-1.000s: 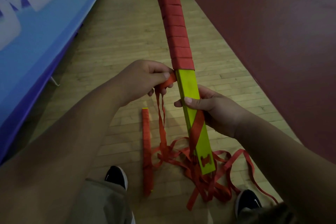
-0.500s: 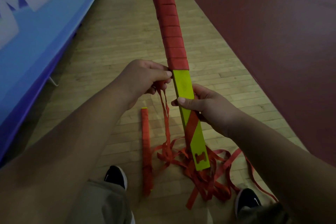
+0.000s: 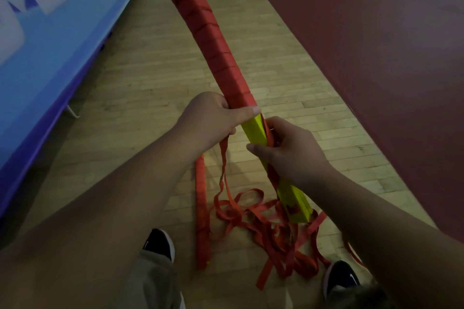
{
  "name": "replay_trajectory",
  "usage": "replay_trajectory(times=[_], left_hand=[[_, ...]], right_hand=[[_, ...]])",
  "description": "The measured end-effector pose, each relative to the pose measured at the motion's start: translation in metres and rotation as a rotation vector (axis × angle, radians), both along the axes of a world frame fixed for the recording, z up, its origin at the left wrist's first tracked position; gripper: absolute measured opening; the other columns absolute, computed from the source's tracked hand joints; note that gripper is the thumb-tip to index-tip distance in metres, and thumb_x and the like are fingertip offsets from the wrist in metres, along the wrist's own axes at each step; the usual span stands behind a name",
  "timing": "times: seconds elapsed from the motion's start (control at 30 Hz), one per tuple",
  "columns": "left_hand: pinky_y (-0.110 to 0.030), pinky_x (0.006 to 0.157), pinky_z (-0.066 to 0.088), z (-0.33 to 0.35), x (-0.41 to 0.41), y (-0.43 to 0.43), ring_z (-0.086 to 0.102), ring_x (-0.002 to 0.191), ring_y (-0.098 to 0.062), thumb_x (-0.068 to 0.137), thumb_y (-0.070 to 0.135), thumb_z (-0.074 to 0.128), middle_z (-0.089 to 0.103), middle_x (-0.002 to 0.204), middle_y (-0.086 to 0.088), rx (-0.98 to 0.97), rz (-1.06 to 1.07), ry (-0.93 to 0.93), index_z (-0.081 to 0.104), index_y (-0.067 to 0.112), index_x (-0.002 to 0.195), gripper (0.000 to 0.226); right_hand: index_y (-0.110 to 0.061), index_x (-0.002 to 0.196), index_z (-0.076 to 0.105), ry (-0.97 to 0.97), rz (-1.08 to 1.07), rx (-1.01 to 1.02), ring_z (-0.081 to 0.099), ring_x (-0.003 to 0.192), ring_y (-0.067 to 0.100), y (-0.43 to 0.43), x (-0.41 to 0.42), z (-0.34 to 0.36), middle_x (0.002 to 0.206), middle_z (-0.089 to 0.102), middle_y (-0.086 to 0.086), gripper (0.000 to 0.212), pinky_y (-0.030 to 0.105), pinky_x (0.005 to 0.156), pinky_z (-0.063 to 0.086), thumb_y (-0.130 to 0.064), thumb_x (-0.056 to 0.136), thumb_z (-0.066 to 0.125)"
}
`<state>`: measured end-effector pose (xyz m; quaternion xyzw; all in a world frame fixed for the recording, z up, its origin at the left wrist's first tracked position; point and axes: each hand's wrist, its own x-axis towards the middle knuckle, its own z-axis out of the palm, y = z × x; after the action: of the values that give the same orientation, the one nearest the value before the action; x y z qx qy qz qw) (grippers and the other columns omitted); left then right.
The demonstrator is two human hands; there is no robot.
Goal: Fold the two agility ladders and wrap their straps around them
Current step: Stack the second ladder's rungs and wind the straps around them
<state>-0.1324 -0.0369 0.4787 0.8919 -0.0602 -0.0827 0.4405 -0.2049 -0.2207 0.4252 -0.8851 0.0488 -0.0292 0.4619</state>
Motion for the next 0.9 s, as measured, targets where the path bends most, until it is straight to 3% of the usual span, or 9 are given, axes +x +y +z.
replay_trajectory(times=[0.17, 0.37, 0.43, 0.53, 0.7, 0.9], left_hand=[[-0.035, 0.079, 0.062, 0.001, 0.0, -0.005, 0.077, 0.074, -0.009, 0.089, 0.065, 0.079, 0.08, 0.072, 0.006, -0.002, 0.038, 0.024, 0.082, 0.028, 0.09, 0.037], [-0.043, 0.087, 0.068, -0.006, 0.018, 0.01, 0.083, 0.088, -0.024, 0.091, 0.039, 0.084, 0.084, 0.086, -0.004, -0.17, -0.013, 0.153, 0.085, 0.014, 0.098, 0.025], [-0.044, 0.09, 0.067, -0.004, 0.022, 0.017, 0.081, 0.101, -0.034, 0.094, 0.028, 0.083, 0.084, 0.096, -0.01, -0.245, -0.052, 0.207, 0.084, 0.008, 0.103, 0.022], [-0.05, 0.098, 0.065, 0.0, 0.024, 0.025, 0.079, 0.108, -0.038, 0.095, 0.018, 0.08, 0.083, 0.106, -0.017, -0.315, -0.128, 0.266, 0.082, 0.002, 0.107, 0.02], [-0.032, 0.081, 0.063, 0.008, 0.018, 0.023, 0.078, 0.092, -0.025, 0.099, 0.007, 0.068, 0.081, 0.101, -0.015, -0.465, -0.271, 0.296, 0.078, 0.001, 0.103, 0.012], [-0.042, 0.087, 0.058, 0.011, 0.021, 0.025, 0.072, 0.088, -0.031, 0.074, 0.009, 0.063, 0.077, 0.091, -0.017, -0.658, -0.276, 0.322, 0.079, 0.004, 0.087, 0.021]], right_hand=[[-0.033, 0.112, 0.072, -0.011, 0.011, -0.124, 0.068, 0.08, 0.009, 0.003, 0.0, -0.002, 0.09, 0.074, -0.01, 0.026, 0.044, 0.077, 0.062, -0.046, 0.093, 0.084], [-0.04, 0.137, 0.067, 0.187, 0.11, 0.046, 0.075, 0.096, 0.007, -0.002, 0.003, 0.005, 0.114, 0.075, -0.014, 0.048, 0.035, 0.084, 0.065, -0.054, 0.094, 0.081], [-0.037, 0.135, 0.07, 0.285, 0.145, 0.193, 0.079, 0.095, 0.007, -0.009, 0.005, 0.013, 0.111, 0.08, -0.011, 0.04, 0.034, 0.085, 0.063, -0.052, 0.098, 0.077], [-0.037, 0.127, 0.077, 0.33, 0.229, 0.187, 0.076, 0.105, 0.011, -0.022, 0.008, 0.02, 0.111, 0.082, -0.013, 0.028, 0.046, 0.1, 0.061, -0.05, 0.103, 0.071], [-0.018, 0.129, 0.078, 0.456, 0.425, 0.323, 0.075, 0.12, 0.021, -0.034, 0.007, 0.03, 0.125, 0.081, 0.001, 0.038, 0.047, 0.113, 0.054, -0.044, 0.107, 0.062], [-0.004, 0.143, 0.066, 0.532, 0.554, 0.598, 0.074, 0.124, 0.04, -0.038, 0.004, 0.03, 0.138, 0.076, 0.014, 0.048, 0.051, 0.105, 0.06, -0.029, 0.102, 0.069]])
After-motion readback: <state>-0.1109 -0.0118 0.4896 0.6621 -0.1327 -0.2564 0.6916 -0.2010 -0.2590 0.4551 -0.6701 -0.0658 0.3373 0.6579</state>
